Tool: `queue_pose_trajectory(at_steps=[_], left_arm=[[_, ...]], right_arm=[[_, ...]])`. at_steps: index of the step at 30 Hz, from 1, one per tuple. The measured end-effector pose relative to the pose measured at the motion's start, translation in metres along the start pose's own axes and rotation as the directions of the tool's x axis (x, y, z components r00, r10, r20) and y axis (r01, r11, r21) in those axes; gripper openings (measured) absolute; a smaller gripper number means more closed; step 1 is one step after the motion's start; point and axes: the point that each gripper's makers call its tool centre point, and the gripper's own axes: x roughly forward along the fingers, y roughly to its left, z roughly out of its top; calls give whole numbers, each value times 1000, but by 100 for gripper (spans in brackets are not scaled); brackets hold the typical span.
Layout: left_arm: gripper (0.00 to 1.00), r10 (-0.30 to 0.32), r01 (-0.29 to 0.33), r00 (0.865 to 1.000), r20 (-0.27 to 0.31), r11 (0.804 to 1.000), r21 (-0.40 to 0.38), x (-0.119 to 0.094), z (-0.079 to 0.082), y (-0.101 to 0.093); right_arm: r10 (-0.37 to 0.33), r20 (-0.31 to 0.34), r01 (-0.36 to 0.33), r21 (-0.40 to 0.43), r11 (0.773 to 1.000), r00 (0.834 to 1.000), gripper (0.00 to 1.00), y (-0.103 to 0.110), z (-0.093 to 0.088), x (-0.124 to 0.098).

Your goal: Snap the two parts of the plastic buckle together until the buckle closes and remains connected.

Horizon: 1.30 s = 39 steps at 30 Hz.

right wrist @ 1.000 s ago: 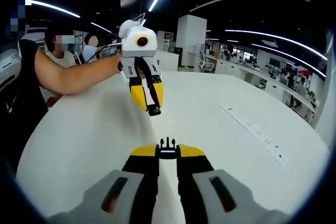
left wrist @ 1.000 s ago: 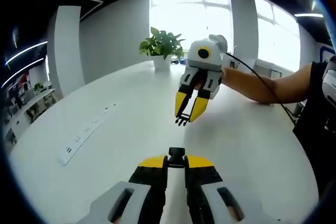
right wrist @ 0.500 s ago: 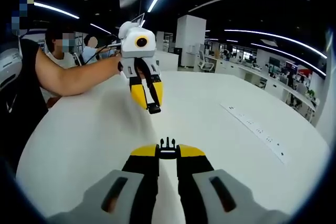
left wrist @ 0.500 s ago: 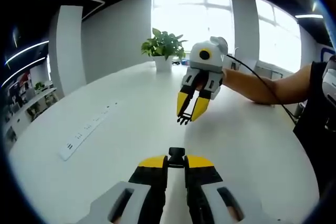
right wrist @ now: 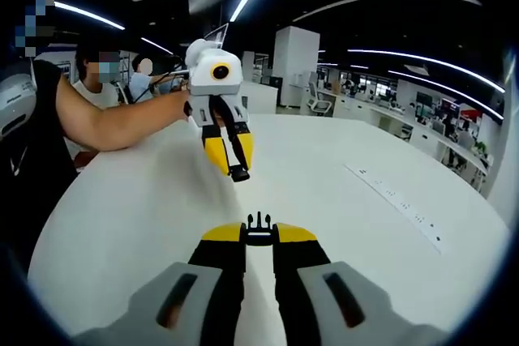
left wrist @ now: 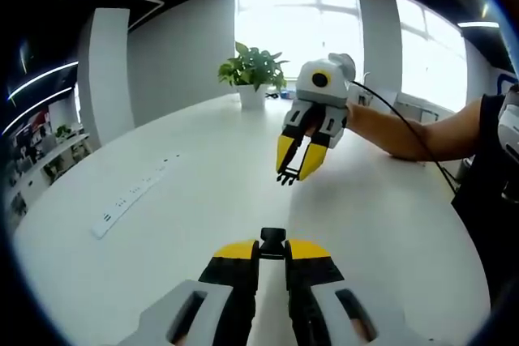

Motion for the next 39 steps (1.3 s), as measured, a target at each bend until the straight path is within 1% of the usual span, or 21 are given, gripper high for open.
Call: queue_pose_trajectory(at_steps=[3, 10, 13, 18, 22, 24, 33, 39], left_arm=[[11, 14, -14, 1000, 12, 1000, -11, -4, 0, 0], [11, 13, -13, 1000, 24, 1000, -11, -8, 1, -4], [11, 20, -20, 1000, 18, 1000, -11, -9, 0, -4], [11, 14, -14, 1000, 16, 1000, -2, -8, 2, -11], [11, 10, -10, 1000, 8, 1000, 0, -8, -1, -13], [11, 13, -13, 1000, 1, 1000, 3, -8, -2, -13], [11, 9, -9, 1000, 2, 1000, 7, -7, -1, -18], [11, 11, -11, 1000, 4, 1000, 5, -8, -1, -18]], right_arm=[[-3, 8, 3, 4, 1000, 1000, 11, 0, 2, -2], [-12, 13, 11, 9, 1000, 1000, 11, 1, 4, -3], [-13, 13, 13, 6, 1000, 1000, 11, 5, 5, -2], [-10, 13, 10, 4, 1000, 1000, 11, 10, 7, -4], [-14, 10, 14, 2, 1000, 1000, 11, 12, 7, -6], [-16, 8, 16, 1, 1000, 1000, 11, 12, 6, -7], [-24, 0, 24, 5, 1000, 1000, 11, 13, 0, -9], [-23, 3, 23, 4, 1000, 1000, 11, 13, 2, -9]])
